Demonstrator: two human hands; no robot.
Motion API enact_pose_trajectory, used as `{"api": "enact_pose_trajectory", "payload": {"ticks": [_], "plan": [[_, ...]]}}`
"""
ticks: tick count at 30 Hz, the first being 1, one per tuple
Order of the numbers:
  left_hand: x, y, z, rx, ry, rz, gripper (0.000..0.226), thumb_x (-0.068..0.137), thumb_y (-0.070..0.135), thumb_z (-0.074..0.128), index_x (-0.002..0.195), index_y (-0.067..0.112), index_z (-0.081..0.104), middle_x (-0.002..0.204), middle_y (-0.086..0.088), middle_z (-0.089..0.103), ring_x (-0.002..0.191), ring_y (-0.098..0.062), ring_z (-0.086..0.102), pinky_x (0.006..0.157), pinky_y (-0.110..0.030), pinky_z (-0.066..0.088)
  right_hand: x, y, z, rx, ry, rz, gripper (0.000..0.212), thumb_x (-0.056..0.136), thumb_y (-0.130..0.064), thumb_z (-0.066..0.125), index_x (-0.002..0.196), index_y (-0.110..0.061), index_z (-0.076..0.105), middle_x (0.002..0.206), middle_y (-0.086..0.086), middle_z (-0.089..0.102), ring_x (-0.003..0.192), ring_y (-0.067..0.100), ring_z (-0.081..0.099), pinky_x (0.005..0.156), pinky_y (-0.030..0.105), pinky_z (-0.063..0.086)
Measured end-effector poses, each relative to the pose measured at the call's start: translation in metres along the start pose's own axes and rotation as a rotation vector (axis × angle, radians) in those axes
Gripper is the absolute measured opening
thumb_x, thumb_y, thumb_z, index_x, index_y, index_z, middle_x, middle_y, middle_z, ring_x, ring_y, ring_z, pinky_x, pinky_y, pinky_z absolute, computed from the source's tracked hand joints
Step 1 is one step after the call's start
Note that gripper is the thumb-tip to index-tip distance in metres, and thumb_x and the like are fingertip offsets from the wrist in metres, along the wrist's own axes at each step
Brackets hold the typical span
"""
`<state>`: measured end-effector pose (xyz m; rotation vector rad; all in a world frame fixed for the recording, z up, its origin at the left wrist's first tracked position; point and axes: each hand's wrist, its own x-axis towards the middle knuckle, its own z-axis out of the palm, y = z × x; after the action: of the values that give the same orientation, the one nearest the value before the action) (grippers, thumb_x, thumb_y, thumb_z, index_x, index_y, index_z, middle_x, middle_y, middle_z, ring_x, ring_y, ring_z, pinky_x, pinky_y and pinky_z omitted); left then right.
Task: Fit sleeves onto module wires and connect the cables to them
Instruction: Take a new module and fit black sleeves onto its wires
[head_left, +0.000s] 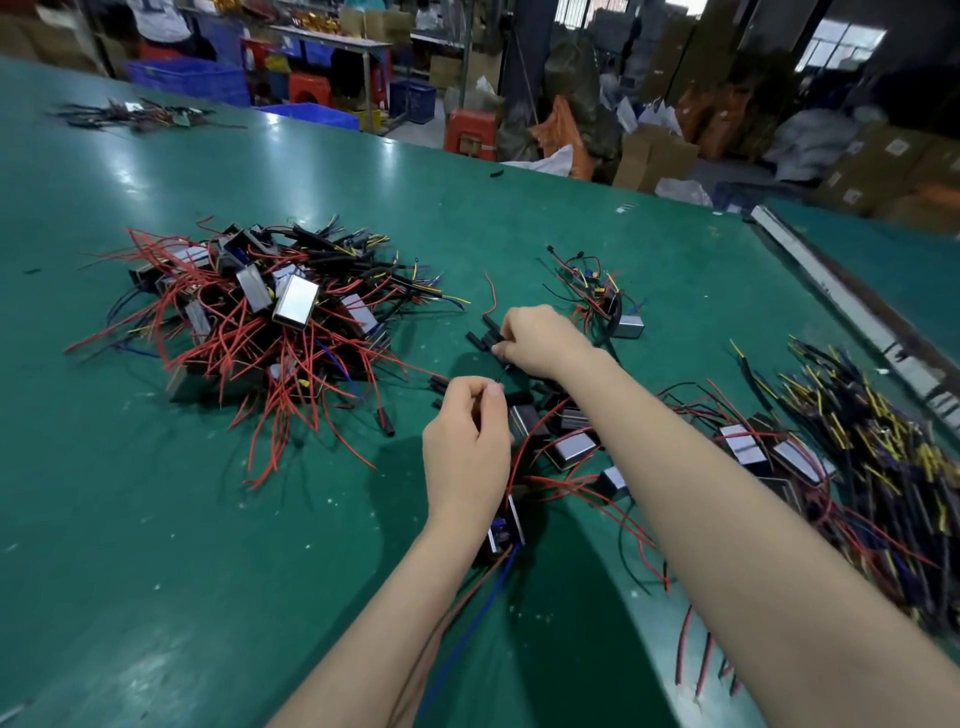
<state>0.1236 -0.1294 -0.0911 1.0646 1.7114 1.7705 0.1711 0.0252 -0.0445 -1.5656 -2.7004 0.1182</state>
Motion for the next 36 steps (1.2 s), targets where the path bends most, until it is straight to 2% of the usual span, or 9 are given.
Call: {"api": "enact_pose_trajectory", "payload": {"ticks": [4,9,13,16,20,23,28,33,36], "plan": [[-0.001,0.000,-0.001,-0.020,-0.005,0.002,0.015,0.095,0.023,0.050,0.083,0.020,0.058,0.055,0.005,0.056,0.058,-0.010,0.051,0.061,-0.023,0.039,0.001,-0.012,0.005,-0.126,-0.105,0.026,0.015,0.094,-0.014,0.052,0.104,-0.004,0.056,0.118,0.019,0.059,0.102,0.036,0.058,0.077,0.035,0.041],[0.002,-0.001,0.000,-0.046,-0.001,-0.036,0.015,0.094,0.024,0.051,0.081,0.021,0.058,0.056,0.009,0.055,0.057,-0.007,0.048,0.059,-0.022,0.037,-0.005,-0.016,-0.005,-0.289,-0.202,-0.009,0.005,0.091,-0.004,0.046,0.088,-0.007,0.046,0.097,0.012,0.051,0.087,0.031,0.050,0.074,0.036,0.043],[0.001,-0.002,0.000,-0.075,0.001,-0.044,0.016,0.093,0.026,0.052,0.080,0.022,0.059,0.060,0.008,0.054,0.058,-0.007,0.046,0.058,-0.022,0.037,-0.020,-0.008,-0.025,-0.209,-0.155,-0.055,0.027,0.093,-0.013,0.050,0.069,-0.006,0.040,0.076,0.010,0.049,0.078,0.030,0.046,0.061,0.027,0.039],[0.001,0.003,0.001,-0.162,-0.056,-0.083,0.016,0.094,0.024,0.054,0.078,0.024,0.059,0.057,0.013,0.053,0.056,-0.008,0.045,0.059,-0.027,0.037,-0.049,0.003,-0.036,0.035,-0.038,-0.047,0.039,0.096,-0.022,0.052,0.061,-0.008,0.039,0.058,0.005,0.038,0.068,0.028,0.040,0.048,0.029,0.026],[-0.004,0.012,0.004,-0.355,-0.189,-0.125,0.015,0.094,0.014,0.055,0.080,0.017,0.061,0.053,0.013,0.055,0.048,-0.002,0.043,0.049,-0.014,0.038,-0.101,0.017,-0.032,0.708,0.226,0.051,0.011,0.097,-0.025,0.054,0.103,-0.015,0.054,0.085,-0.002,0.060,0.078,0.012,0.056,0.070,0.027,0.042],[-0.009,0.017,0.005,-0.461,-0.295,-0.177,0.014,0.093,0.012,0.056,0.082,0.015,0.064,0.054,0.010,0.056,0.048,-0.001,0.046,0.047,-0.012,0.039,-0.133,0.022,-0.028,1.128,0.347,0.064,0.022,0.098,-0.015,0.053,0.120,-0.017,0.052,0.095,-0.006,0.062,0.076,-0.007,0.059,0.071,0.012,0.045],[-0.015,0.020,0.004,-0.458,-0.410,-0.157,0.010,0.092,0.013,0.059,0.087,0.015,0.068,0.057,0.009,0.060,0.052,-0.001,0.050,0.051,-0.012,0.042,-0.165,0.028,-0.017,1.364,0.468,0.079,0.023,0.097,-0.010,0.052,0.108,-0.030,0.057,0.083,-0.012,0.062,0.064,-0.007,0.052,0.056,0.012,0.041],[-0.019,0.022,0.001,-0.469,-0.464,-0.109,0.011,0.090,0.012,0.060,0.085,0.017,0.069,0.062,0.006,0.064,0.058,-0.002,0.055,0.057,-0.012,0.045,-0.179,0.036,-0.008,1.335,0.602,0.158,0.048,0.100,-0.008,0.047,0.139,-0.033,0.034,0.087,0.004,0.053,0.068,0.010,0.048,0.069,0.028,0.042],[-0.020,0.023,-0.001,-0.512,-0.499,-0.133,0.010,0.087,0.017,0.062,0.081,0.019,0.070,0.062,0.005,0.064,0.057,-0.003,0.053,0.055,-0.012,0.042,-0.184,0.044,-0.015,1.467,0.626,0.139,0.064,0.099,-0.003,0.046,0.146,-0.041,0.022,0.082,0.001,0.051,0.069,0.010,0.049,0.073,0.031,0.049]]}}
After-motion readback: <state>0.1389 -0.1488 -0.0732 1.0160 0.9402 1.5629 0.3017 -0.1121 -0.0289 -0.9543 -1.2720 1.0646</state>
